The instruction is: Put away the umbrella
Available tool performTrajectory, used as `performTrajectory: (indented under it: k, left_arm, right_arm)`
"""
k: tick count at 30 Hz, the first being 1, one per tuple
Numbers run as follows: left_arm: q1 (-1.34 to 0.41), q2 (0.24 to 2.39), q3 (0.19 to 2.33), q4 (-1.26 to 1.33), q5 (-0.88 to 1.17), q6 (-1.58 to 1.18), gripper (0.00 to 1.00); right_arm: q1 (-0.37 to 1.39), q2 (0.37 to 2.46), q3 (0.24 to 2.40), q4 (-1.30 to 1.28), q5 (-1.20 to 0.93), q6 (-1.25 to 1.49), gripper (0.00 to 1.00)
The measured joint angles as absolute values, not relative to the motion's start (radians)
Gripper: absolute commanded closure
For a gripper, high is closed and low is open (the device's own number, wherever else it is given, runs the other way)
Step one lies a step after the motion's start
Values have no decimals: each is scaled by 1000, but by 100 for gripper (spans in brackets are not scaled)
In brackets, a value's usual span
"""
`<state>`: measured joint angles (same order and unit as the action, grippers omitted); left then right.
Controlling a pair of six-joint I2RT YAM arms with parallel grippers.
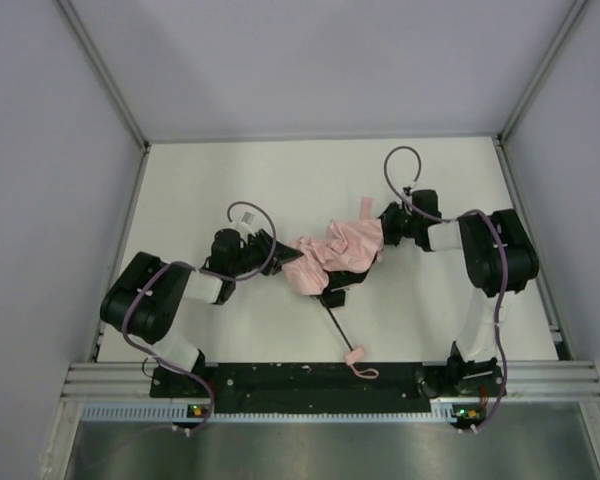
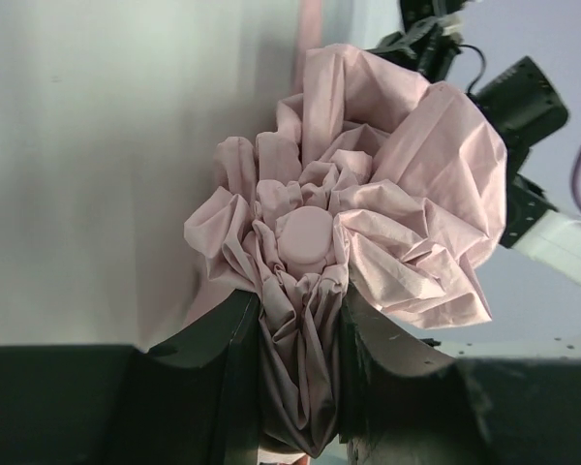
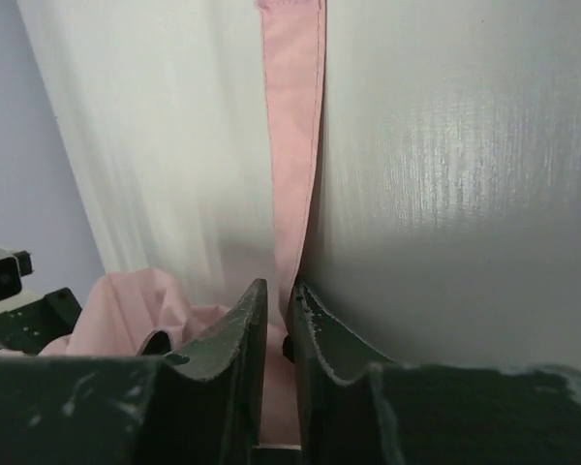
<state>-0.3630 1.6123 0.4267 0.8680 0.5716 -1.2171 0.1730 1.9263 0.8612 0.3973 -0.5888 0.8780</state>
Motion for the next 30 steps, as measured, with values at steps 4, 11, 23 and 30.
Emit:
performTrajectory:
  k: [4, 11, 23, 30]
  left_arm:
    - [-342, 1631, 431, 791, 557, -1167, 100]
    - [-322, 1630, 443, 733, 557, -1132, 100]
    - [-321, 1593, 467, 649, 553, -1100, 100]
    - [-321, 1592, 470, 646, 548, -1113, 100]
  right_arm:
    - [162, 1921, 916, 263, -588, 802, 55]
    - [126, 1829, 1038, -125, -538, 676, 34]
    - [191, 1589, 1157, -357, -424, 509, 51]
    - [386, 1685, 1110, -206, -496, 608, 51]
